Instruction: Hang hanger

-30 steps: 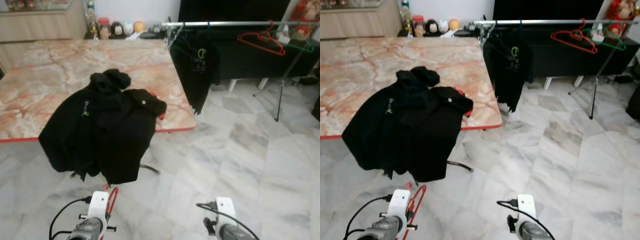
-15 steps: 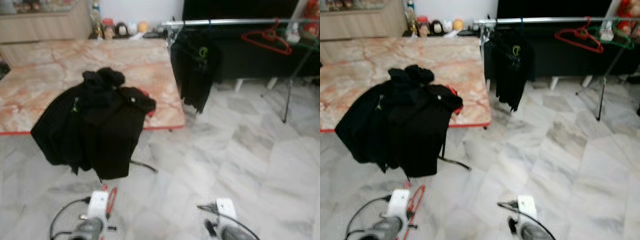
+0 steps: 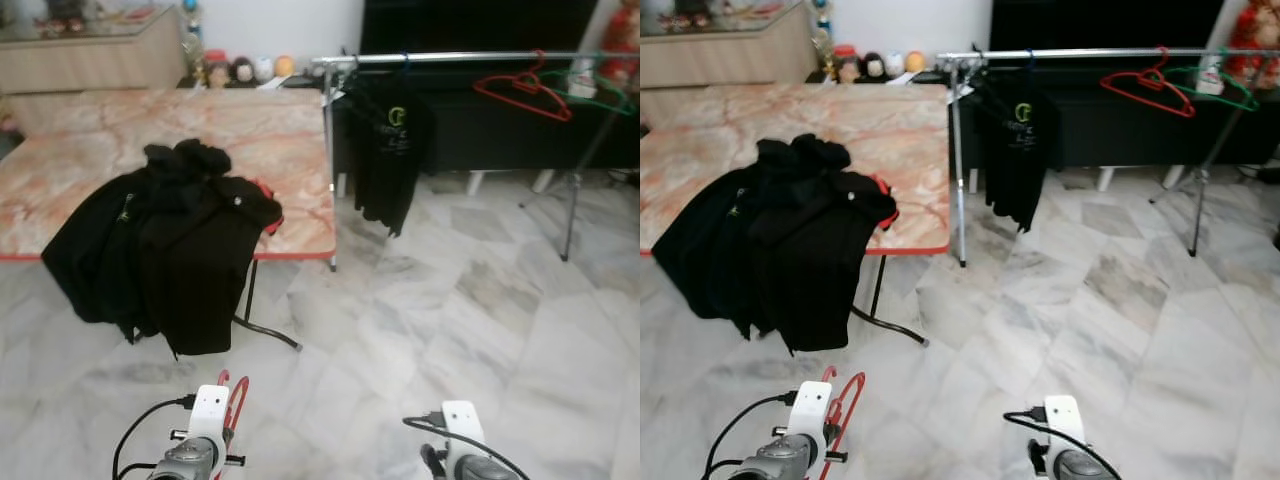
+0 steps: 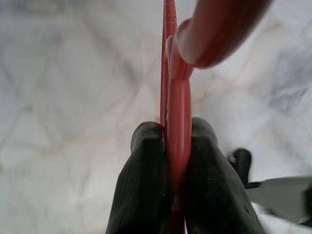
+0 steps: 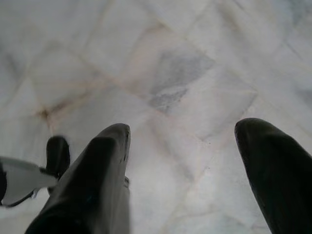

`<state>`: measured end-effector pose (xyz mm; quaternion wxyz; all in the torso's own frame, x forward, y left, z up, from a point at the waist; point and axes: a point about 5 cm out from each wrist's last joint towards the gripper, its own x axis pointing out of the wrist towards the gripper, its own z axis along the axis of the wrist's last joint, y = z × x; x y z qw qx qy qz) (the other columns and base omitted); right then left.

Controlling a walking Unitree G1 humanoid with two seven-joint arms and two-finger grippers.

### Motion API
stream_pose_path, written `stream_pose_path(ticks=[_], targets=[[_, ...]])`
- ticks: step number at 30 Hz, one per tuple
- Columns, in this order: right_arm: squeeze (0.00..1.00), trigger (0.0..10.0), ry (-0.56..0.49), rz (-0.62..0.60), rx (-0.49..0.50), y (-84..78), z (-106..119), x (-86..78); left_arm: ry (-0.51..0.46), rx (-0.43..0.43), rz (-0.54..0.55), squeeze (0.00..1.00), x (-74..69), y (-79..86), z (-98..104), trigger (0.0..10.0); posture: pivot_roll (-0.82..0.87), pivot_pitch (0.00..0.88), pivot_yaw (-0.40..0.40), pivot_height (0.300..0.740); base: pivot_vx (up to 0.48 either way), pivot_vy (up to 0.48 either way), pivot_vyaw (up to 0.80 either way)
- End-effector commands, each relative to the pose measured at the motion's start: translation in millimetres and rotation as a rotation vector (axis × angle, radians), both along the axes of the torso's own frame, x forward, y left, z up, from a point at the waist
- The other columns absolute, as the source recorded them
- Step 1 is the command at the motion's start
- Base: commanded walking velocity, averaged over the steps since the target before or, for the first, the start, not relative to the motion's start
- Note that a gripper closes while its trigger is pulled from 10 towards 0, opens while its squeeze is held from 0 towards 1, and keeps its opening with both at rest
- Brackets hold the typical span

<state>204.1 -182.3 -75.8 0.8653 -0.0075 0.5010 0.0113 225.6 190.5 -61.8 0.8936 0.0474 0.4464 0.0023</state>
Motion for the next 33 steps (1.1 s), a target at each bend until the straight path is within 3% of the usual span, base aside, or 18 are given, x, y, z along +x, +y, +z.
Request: stream_pose_path(ticks=[1, 33], targets=[[0.0, 10.0, 0.01, -0.006, -0.005, -4.0, -0.7, -2.2, -0.001, -0.009, -0.008, 0.0, 2.1, -4.9, 0.6, 10.0, 0.03, 0.0, -0.043, 0.74, 0.0, -0.341, 0.0], [0.0, 10.0, 0.013, -0.012, 0.002, -3.6, -3.0, -6.5, 0.01, -0.013, -0.008, 0.0, -2.7, -4.7, -2.3, 10.0, 0.03, 0.0, -0.047, 0.74, 0.0, -0.342, 0.0]])
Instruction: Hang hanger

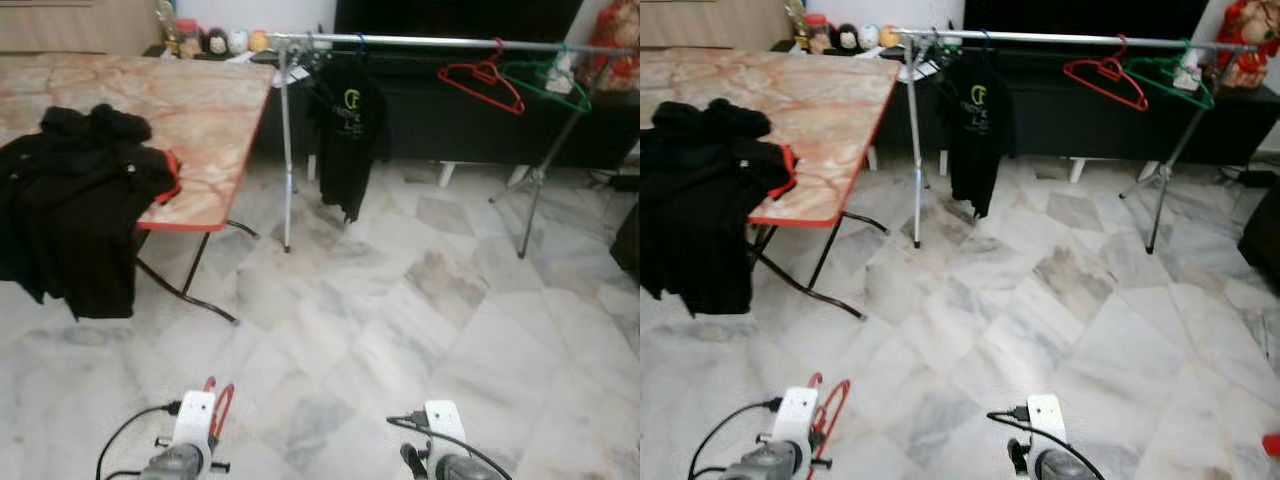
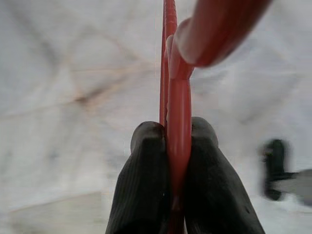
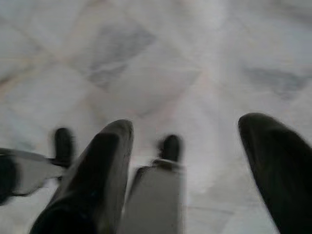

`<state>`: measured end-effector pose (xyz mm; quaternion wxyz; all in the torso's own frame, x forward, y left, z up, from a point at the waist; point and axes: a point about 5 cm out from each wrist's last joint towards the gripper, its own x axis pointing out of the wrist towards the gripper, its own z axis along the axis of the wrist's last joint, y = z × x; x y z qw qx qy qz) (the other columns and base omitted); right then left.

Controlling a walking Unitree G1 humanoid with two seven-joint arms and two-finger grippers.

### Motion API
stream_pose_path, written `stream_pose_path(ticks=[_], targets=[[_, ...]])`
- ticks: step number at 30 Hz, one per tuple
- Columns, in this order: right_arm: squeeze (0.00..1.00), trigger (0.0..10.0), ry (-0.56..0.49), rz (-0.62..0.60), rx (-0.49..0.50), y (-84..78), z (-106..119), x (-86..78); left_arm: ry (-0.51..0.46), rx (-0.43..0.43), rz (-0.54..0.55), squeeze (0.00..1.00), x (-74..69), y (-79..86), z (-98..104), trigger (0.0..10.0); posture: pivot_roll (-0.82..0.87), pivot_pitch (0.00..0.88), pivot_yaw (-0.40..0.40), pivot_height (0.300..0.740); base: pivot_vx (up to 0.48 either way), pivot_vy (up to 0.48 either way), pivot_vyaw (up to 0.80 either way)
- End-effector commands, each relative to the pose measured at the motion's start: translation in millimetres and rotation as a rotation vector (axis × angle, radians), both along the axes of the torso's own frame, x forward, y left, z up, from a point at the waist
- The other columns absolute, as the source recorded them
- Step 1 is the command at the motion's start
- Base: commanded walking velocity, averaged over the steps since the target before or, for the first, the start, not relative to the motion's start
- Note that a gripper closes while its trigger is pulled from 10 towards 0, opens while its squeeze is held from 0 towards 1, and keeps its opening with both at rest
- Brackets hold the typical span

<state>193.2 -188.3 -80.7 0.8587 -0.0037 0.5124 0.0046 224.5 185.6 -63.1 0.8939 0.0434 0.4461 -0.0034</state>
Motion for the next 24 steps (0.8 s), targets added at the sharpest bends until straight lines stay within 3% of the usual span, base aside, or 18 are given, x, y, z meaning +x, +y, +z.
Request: stream_pose_path(ticks=[1, 19, 24], targets=[[0.0, 10.0, -0.013, 0.004, 0.002, 2.3, 2.1, 4.6, 0.011, -0.001, -0.001, 0.0, -1.4, 0.2, -0.9, 10.0, 0.03, 0.0, -0.047, 0.74, 0.0, -0.337, 0.0], [0.0, 10.0, -0.018, 0.004, -0.002, 1.9, 3.9, 8.1, -0.005, -0.019, -0.009, 0.0, 2.8, -0.7, 1.7, 10.0, 0.03, 0.0, -0.047, 0.74, 0.0, -0.033, 0.0], [0.0, 10.0, -0.018, 0.01, -0.002, 1.5, 4.3, 8.6, -0.004, -0.028, -0.004, 0.0, 3.0, -1.4, 1.7, 10.0, 0.03, 0.0, -0.046, 0.74, 0.313, 0.0, 0.0]])
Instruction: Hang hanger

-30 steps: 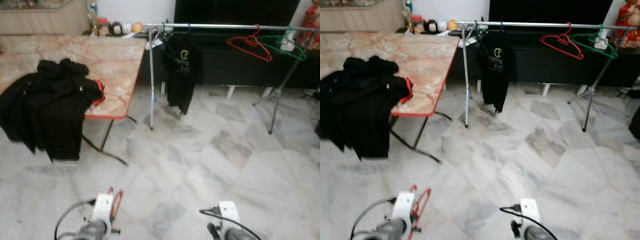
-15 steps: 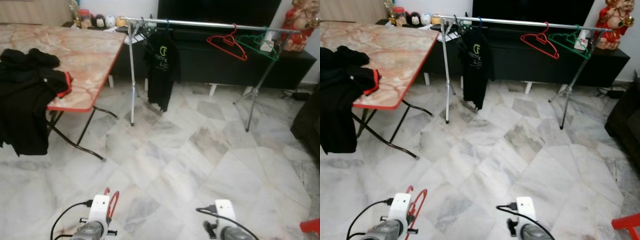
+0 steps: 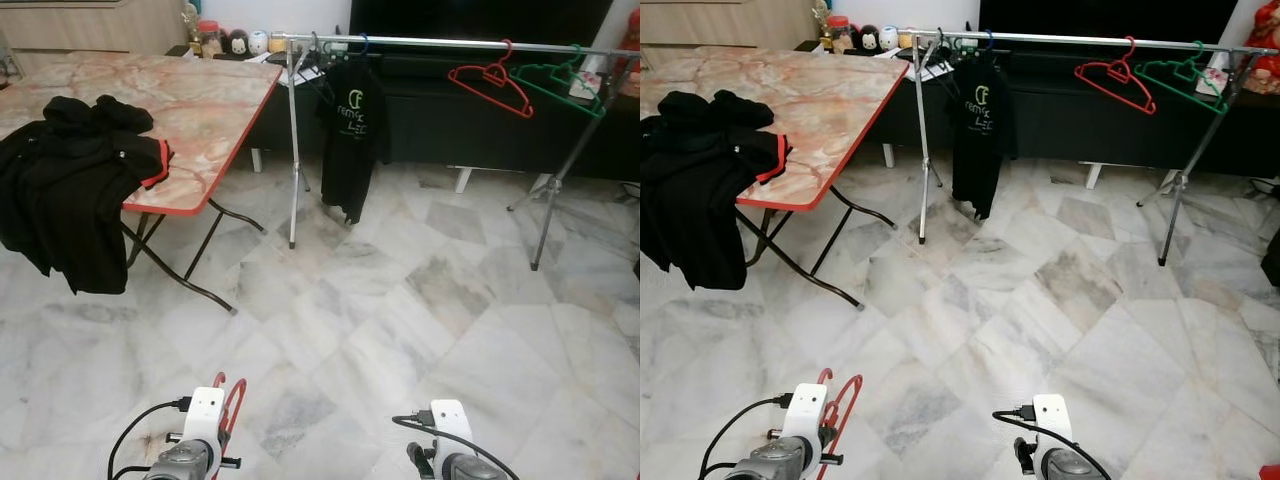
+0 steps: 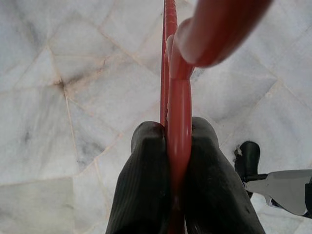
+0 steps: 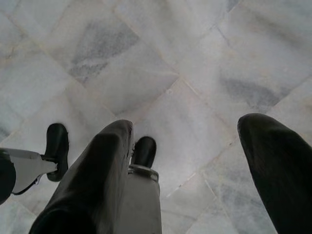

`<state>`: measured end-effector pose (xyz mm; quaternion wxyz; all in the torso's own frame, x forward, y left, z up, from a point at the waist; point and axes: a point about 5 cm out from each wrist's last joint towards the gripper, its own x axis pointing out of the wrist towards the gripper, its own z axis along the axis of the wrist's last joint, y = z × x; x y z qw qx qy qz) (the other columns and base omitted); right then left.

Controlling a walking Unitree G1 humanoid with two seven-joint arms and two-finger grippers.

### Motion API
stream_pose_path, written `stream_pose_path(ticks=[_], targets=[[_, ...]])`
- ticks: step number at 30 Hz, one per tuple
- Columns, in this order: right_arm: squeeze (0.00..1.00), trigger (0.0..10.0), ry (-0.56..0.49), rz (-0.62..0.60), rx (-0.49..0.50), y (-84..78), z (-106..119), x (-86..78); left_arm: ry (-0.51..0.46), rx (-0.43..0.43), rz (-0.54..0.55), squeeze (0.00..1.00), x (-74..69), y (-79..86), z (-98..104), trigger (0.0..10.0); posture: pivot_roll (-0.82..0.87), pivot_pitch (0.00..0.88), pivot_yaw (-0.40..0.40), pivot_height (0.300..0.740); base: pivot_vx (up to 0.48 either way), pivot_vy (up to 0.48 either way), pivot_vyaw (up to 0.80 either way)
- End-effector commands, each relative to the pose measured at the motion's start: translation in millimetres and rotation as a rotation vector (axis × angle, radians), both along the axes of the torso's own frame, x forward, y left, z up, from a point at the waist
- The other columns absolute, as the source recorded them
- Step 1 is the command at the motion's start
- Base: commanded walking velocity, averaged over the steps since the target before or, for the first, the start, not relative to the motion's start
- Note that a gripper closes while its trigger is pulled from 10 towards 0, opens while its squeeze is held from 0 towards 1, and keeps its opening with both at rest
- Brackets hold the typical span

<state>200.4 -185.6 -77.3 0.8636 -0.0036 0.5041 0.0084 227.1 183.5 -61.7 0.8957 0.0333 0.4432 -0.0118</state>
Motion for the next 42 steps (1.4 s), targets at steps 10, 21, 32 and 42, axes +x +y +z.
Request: stream_pose_path(ticks=[10, 21, 32, 42], targets=[[0.0, 10.0, 0.002, 0.006, -0.01, -1.5, 1.0, 1.7, 0.004, -0.002, -0.004, 0.0, 0.8, 0.6, 0.5, 10.0, 0.04, 0.0, -0.049, 0.74, 0.347, 0.0, 0.0], [0.0, 10.0, 0.005, 0.009, -0.02, -1.8, 1.3, 2.3, 0.003, -0.003, -0.007, 0.0, 1.5, 0.9, 1.0, 10.0, 0.03, 0.0, -0.047, 0.74, 0.366, 0.0, 0.0], [0.0, 10.0, 0.008, 0.016, -0.021, -1.3, 1.5, 2.6, 0.002, -0.002, -0.008, 0.0, 1.9, 1.4, 1.3, 10.0, 0.03, 0.0, -0.045, 0.74, 0.373, 0.0, 0.0], [0.0, 10.0, 0.01, 0.024, -0.021, -1.1, 1.4, 2.6, 0.004, -0.002, -0.012, 0.0, 1.8, 1.3, 1.2, 10.0, 0.03, 0.0, -0.045, 0.74, 0.373, 0.0, 0.0]])
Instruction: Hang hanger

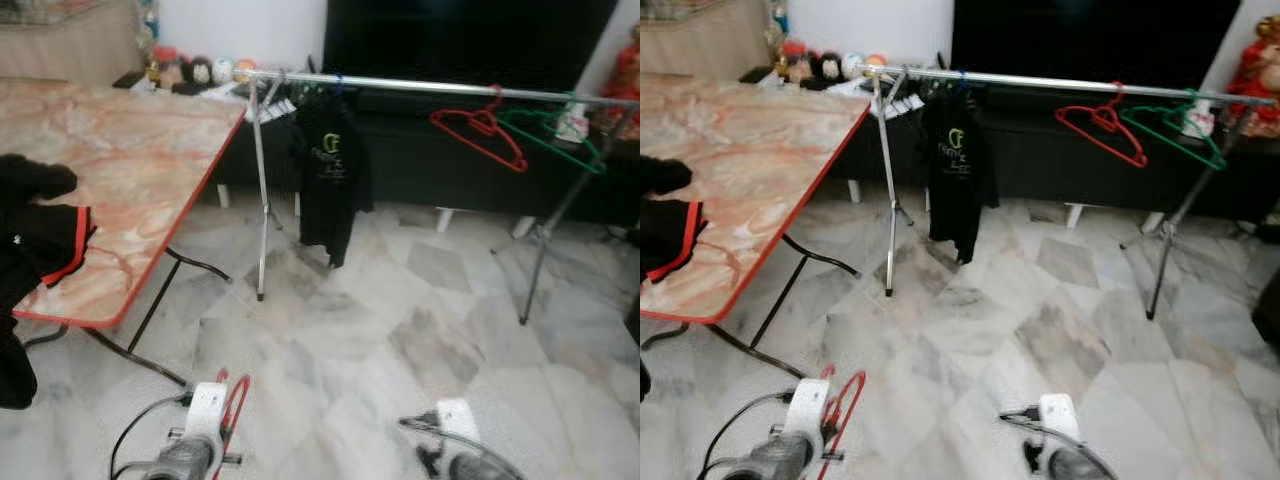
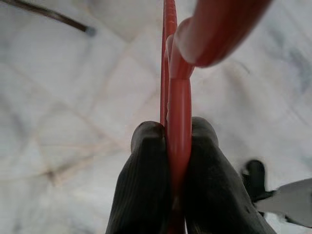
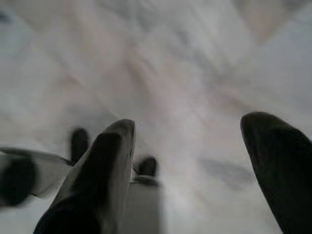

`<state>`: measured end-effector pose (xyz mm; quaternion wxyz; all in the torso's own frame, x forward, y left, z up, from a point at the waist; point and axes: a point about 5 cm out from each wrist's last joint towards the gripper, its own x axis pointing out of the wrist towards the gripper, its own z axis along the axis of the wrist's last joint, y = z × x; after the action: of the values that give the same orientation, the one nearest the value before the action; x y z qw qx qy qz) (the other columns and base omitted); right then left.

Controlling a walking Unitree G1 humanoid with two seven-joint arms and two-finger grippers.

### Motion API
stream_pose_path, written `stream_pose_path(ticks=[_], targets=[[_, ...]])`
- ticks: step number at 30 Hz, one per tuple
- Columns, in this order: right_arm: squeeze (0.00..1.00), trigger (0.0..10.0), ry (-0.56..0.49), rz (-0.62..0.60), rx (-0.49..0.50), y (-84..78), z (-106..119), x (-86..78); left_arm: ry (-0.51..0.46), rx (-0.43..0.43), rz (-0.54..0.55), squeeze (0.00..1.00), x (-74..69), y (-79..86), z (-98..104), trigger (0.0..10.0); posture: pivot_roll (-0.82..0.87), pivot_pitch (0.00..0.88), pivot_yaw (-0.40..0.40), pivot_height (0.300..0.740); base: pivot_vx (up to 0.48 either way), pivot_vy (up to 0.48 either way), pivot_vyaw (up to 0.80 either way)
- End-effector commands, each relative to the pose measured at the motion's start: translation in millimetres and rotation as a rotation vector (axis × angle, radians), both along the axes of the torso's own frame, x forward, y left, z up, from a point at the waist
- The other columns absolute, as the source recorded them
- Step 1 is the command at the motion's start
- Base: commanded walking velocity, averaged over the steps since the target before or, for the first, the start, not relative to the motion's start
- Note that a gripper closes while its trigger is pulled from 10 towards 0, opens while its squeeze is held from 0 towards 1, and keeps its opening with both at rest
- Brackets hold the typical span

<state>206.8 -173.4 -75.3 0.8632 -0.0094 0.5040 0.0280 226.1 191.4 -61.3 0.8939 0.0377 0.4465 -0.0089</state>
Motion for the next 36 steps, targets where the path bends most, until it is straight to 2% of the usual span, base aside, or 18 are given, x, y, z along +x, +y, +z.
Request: stream_pose_path(ticks=[1, 36], targets=[[0.0, 10.0, 0.009, -0.016, -0.031, -13.4, -0.6, -3.8, -0.003, -0.013, -0.013, 0.0, 2.8, -6.6, 0.8, 10.0, 0.03, 0.0, -0.045, 0.74, 0.375, 0.0, 0.0], [0.0, 10.0, 0.01, -0.004, -0.029, -11.6, -0.4, -3.0, -0.002, -0.006, -0.026, 0.0, 3.4, -4.9, 1.5, 10.0, 0.03, 0.0, -0.038, 0.74, 0.379, 0.0, 0.0]])
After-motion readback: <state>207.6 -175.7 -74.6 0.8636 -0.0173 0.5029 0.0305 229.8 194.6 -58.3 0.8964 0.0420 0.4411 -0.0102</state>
